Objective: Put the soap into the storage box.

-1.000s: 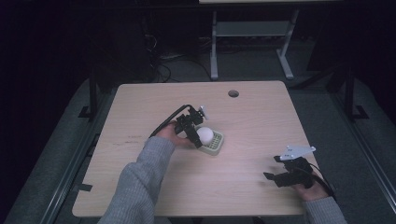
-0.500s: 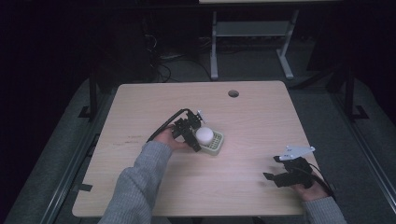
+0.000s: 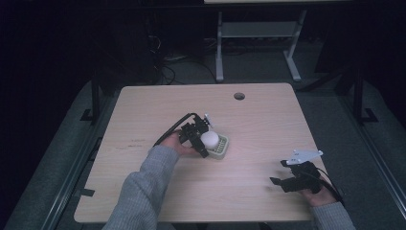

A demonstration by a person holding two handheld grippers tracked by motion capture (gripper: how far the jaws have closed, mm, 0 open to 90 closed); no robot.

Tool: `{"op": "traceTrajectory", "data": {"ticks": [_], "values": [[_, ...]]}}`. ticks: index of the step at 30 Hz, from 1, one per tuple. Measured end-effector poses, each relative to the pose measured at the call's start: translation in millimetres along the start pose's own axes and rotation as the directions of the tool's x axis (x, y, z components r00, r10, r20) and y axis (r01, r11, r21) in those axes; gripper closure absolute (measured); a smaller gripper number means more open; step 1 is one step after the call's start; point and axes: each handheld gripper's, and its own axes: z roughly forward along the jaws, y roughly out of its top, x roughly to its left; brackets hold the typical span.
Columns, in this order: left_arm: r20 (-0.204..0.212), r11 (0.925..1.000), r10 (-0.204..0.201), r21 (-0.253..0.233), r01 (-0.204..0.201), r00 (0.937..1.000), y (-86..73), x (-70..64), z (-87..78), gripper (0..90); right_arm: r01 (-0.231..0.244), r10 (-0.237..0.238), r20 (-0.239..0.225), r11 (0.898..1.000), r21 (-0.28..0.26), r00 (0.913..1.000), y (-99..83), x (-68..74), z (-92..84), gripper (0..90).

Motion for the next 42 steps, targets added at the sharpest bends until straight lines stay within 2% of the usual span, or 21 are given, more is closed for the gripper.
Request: {"op": "traceTrajectory", "data": {"ticks": [12,19,26,35,42], "values": [[-0.001,0.9999,-0.002,0.015,0.002,1.0,-3.1,-4.6,3.5,26.2,-0.001,0.001,0.003,1.0,0.0,1.0,-0.2,-0.5,-0.1,22.2],[0.009,0.9992,0.003,0.041,-0.003,1.0,-5.8,-9.3,6.6,26.2,0.001,-0.001,0.003,1.0,0.0,1.0,-0.1,-0.4,0.0,22.2],[0.023,0.999,0.006,0.044,-0.007,0.9997,-10.0,-12.8,8.3,26.3,0.002,-0.002,0.005,1.0,-0.001,1.0,-0.1,-0.6,-0.3,22.2],[-0.003,1.0,-0.001,0.001,0.001,1.0,-15.2,-13.0,-2.4,24.5,-0.015,0.015,0.005,1.0,0.003,0.9999,-0.2,-0.6,-0.7,22.1],[-0.045,0.9993,-0.005,-0.038,0.003,0.999,-24.9,-14.5,-14.1,22.1,0.0,0.0,0.01,1.0,0.0,1.0,0.3,-0.6,-0.5,22.2]]}}
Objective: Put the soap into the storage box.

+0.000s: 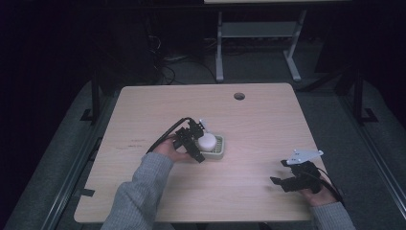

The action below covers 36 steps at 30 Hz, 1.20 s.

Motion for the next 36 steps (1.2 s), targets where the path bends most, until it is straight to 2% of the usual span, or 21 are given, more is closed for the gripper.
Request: {"op": "traceTrajectory", "data": {"ticks": [5,18,26,31,36], "values": [[-0.013,0.9996,0.003,-0.027,-0.004,0.9999,-9.2,-2.7,-9.8,21.9,-0.002,0.002,0.008,1.0,0.005,1.0,-0.5,-0.7,-0.3,22.2],[-0.041,0.9987,-0.005,-0.05,0.003,0.9992,-37.2,-6.4,-26.7,21.6,0.001,-0.001,0.02,1.0,0.012,0.9998,-1.1,-1.5,-0.8,22.2],[-0.046,0.9971,-0.029,-0.071,0.025,0.9985,-61.2,-8.0,-29.7,21.7,0.0,-0.001,0.027,1.0,0.016,0.9996,-0.8,-1.1,-0.7,22.2],[-0.055,0.9969,-0.028,-0.076,0.023,0.9981,-74.3,-8.8,-32.5,21.7,-0.001,0.001,0.032,1.0,0.021,0.9995,-1.5,-1.5,-1.5,22.2],[-0.055,0.9942,-0.05,-0.098,0.045,0.9972,-88.1,-10.9,-33.4,21.8,-0.003,0.003,0.042,1.0,0.018,0.9991,-2.5,-2.0,-2.2,22.2]]}}
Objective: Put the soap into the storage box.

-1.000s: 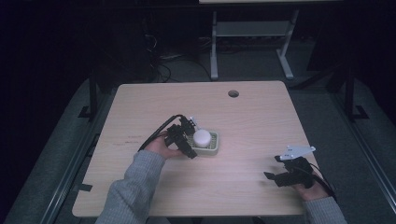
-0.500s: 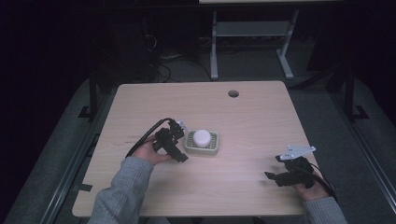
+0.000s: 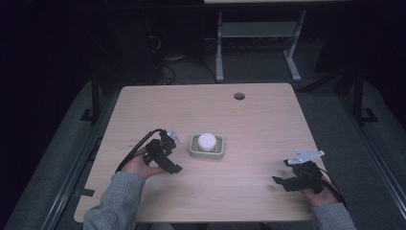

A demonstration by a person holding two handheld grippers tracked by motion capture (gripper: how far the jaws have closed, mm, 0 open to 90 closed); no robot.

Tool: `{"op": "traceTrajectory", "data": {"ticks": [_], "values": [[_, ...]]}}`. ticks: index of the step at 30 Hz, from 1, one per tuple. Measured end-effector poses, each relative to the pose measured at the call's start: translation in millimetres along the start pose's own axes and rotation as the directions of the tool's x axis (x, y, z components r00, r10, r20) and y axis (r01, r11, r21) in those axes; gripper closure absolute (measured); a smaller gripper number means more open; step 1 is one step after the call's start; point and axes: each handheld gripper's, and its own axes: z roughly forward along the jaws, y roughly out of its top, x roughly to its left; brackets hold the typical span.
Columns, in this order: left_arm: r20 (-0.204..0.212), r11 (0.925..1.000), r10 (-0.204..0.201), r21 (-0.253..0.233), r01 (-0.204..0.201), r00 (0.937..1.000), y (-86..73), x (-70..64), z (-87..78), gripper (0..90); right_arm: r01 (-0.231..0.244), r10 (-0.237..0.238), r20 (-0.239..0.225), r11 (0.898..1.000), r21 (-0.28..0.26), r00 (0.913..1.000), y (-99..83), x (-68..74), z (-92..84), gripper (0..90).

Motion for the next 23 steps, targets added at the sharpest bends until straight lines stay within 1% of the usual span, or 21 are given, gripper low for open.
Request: {"op": "traceTrajectory", "data": {"ticks": [5,12,14,16,19,21,22,23], "values": [[0.0,0.9999,-0.008,-0.008,0.008,1.0,-13.3,-2.8,-0.6,21.7,0.005,-0.005,0.005,1.0,0.006,1.0,0.0,0.9,0.2,21.7],[-0.005,1.0,-0.007,0.006,0.007,1.0,-29.5,-6.3,0.2,21.7,-0.001,0.001,0.01,1.0,0.006,1.0,0.0,2.7,-0.5,21.2],[-0.003,0.9999,-0.015,0.006,0.015,0.9999,-33.3,-7.5,0.8,21.6,-0.002,0.002,0.011,1.0,0.007,0.9999,-0.1,3.1,0.0,21.2],[-0.007,0.9999,-0.011,0.009,0.011,0.9999,-37.0,-8.7,1.2,21.6,0.0,0.0,0.011,1.0,0.008,0.9999,-0.1,3.3,0.3,21.2],[-0.004,0.9999,-0.012,0.003,0.012,0.9999,-43.7,-12.8,2.2,21.4,-0.001,0.001,0.012,1.0,0.008,0.9999,-0.4,3.2,0.2,21.2],[-0.01,0.9999,-0.012,0.001,0.012,0.9999,-48.9,-16.2,3.4,21.4,0.0,-0.001,0.014,1.0,0.008,0.9999,-0.5,3.1,-0.2,21.2],[-0.008,0.9998,-0.017,-0.002,0.017,0.9998,-51.9,-17.9,4.3,21.3,0.0,0.0,0.014,1.0,0.008,0.9999,-0.5,3.0,-0.3,21.2],[-0.013,1.0,-0.007,0.001,0.007,0.9999,-55.0,-18.5,4.3,21.3,0.0,0.0,0.015,1.0,0.008,0.9999,-0.5,3.2,-0.5,21.2]]}}
